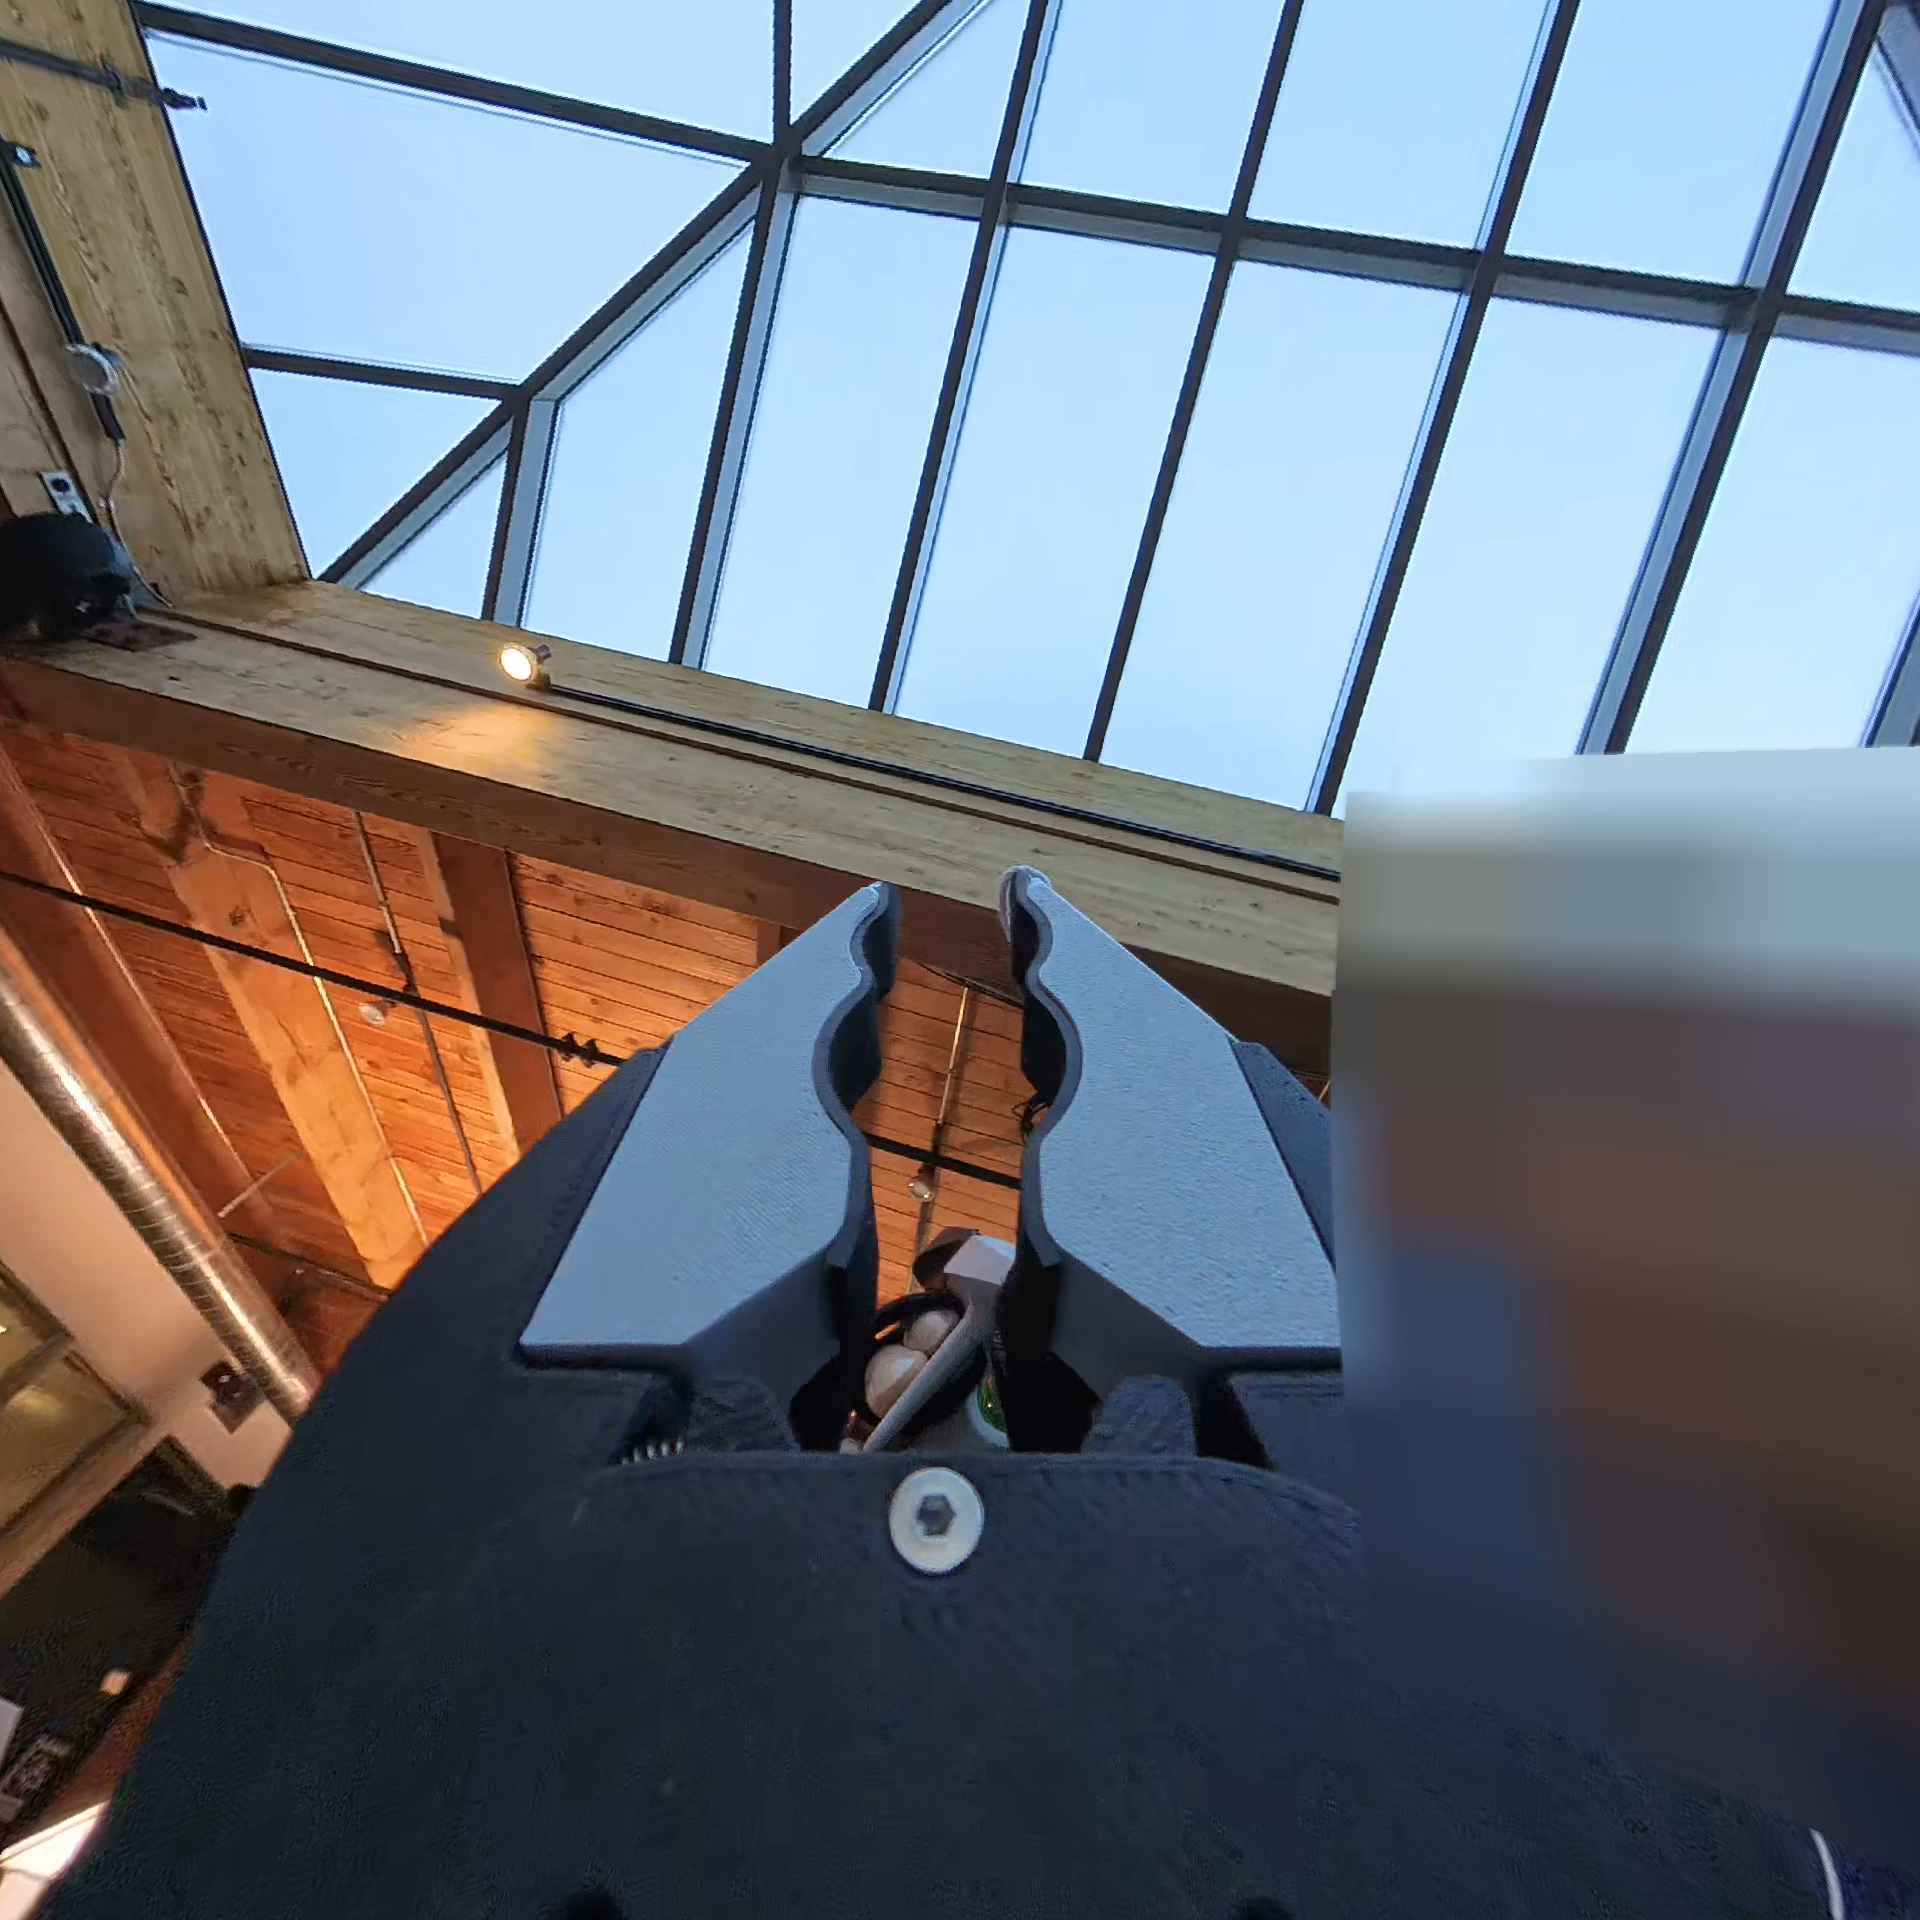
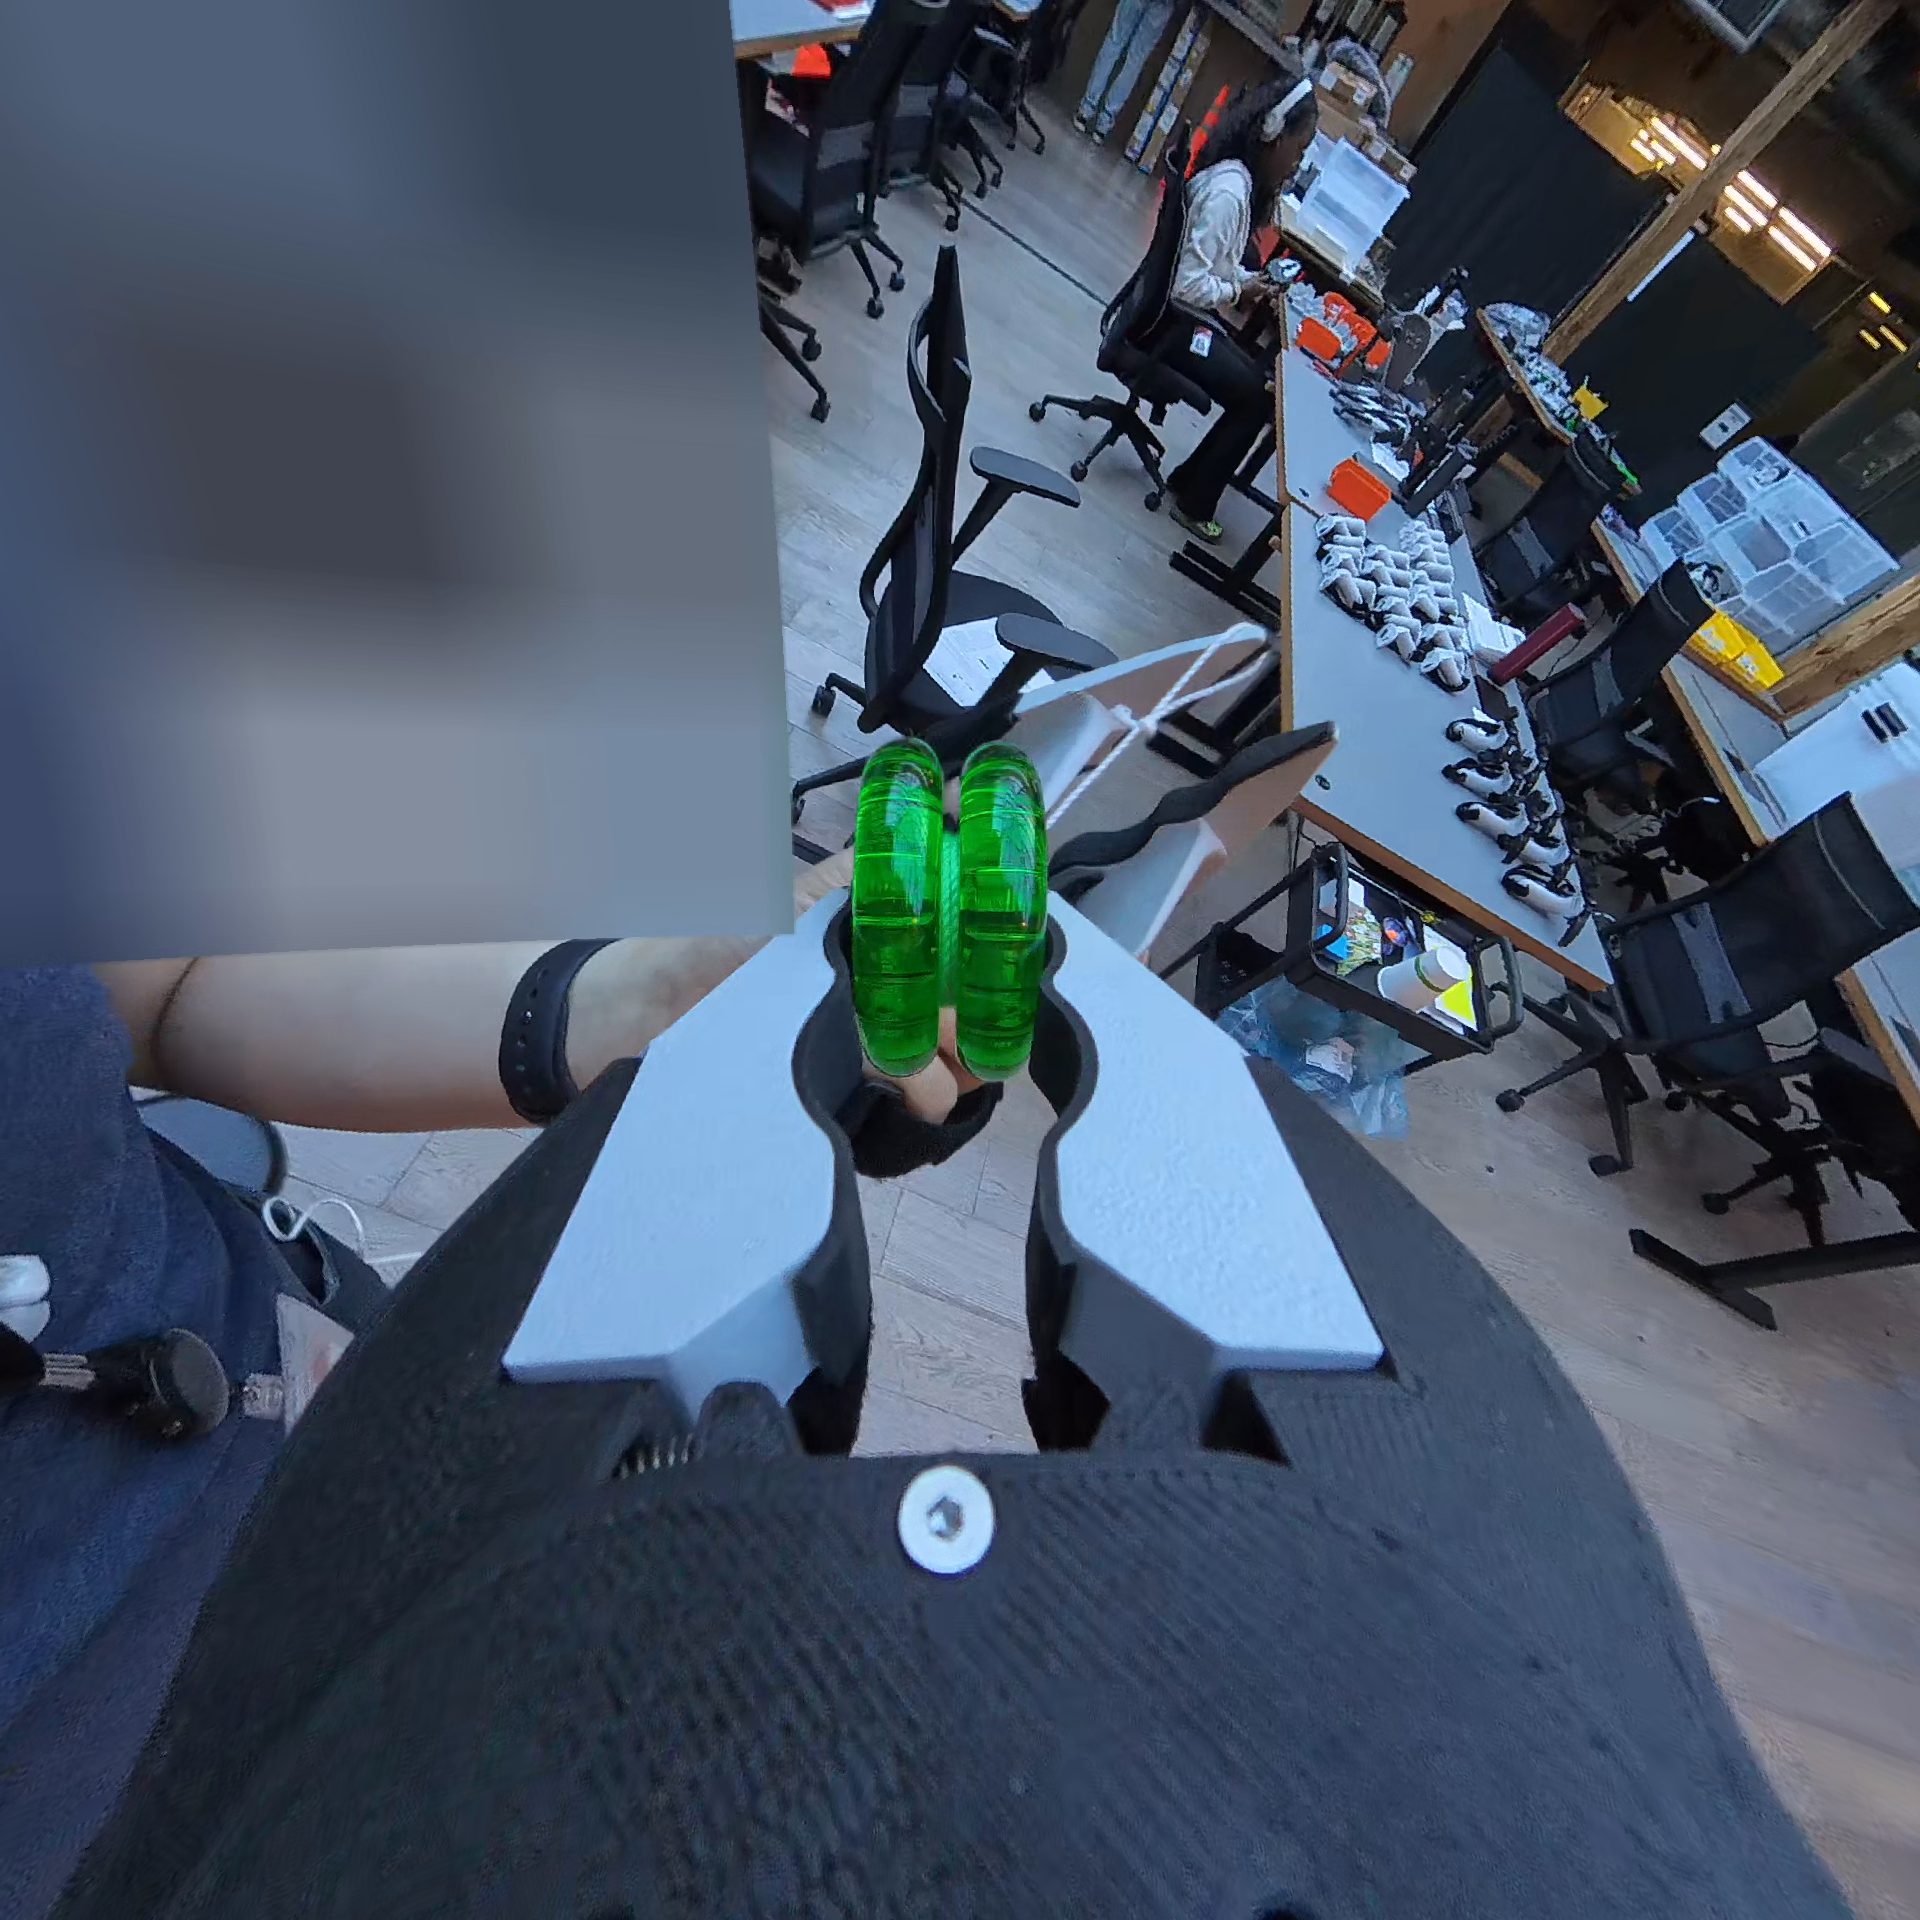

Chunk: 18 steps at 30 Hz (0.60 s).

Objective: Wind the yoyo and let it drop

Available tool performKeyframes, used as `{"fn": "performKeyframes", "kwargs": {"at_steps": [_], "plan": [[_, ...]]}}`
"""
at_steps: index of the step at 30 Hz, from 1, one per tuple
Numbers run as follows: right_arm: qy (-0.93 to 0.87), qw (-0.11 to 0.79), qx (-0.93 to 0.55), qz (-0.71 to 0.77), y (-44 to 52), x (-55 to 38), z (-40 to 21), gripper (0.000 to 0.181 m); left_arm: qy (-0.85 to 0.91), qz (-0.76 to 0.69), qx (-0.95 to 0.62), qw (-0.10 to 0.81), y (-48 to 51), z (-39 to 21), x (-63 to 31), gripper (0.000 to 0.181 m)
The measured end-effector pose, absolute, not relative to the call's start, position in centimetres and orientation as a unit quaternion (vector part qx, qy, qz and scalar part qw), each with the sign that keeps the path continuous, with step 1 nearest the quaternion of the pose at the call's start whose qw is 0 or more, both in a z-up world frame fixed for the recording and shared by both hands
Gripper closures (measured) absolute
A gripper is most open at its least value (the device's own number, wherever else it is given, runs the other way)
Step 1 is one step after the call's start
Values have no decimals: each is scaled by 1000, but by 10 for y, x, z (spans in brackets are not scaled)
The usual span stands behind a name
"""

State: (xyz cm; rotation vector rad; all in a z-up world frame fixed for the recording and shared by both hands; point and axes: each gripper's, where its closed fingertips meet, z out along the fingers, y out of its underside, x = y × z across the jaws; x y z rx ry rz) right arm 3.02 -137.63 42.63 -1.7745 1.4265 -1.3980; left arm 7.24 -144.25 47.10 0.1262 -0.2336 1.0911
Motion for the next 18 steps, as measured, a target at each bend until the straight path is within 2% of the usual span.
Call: {"fn": "performKeyframes", "kwargs": {"at_steps": [6, 13, 18], "plan": [[514, 243, -627, -532, -1381, 25, 450, 155, -141, 527, 38, 837, -1441, 464, 60, 158], [516, 256, -598, -558, -1393, 11, 483, 155, -162, 580, -5, 798, -1430, 465, 52, 177], [549, 303, -602, -494, -1398, 10, 467, 154, -170, 634, -40, 753, -1418, 472, 48, 181]]}}
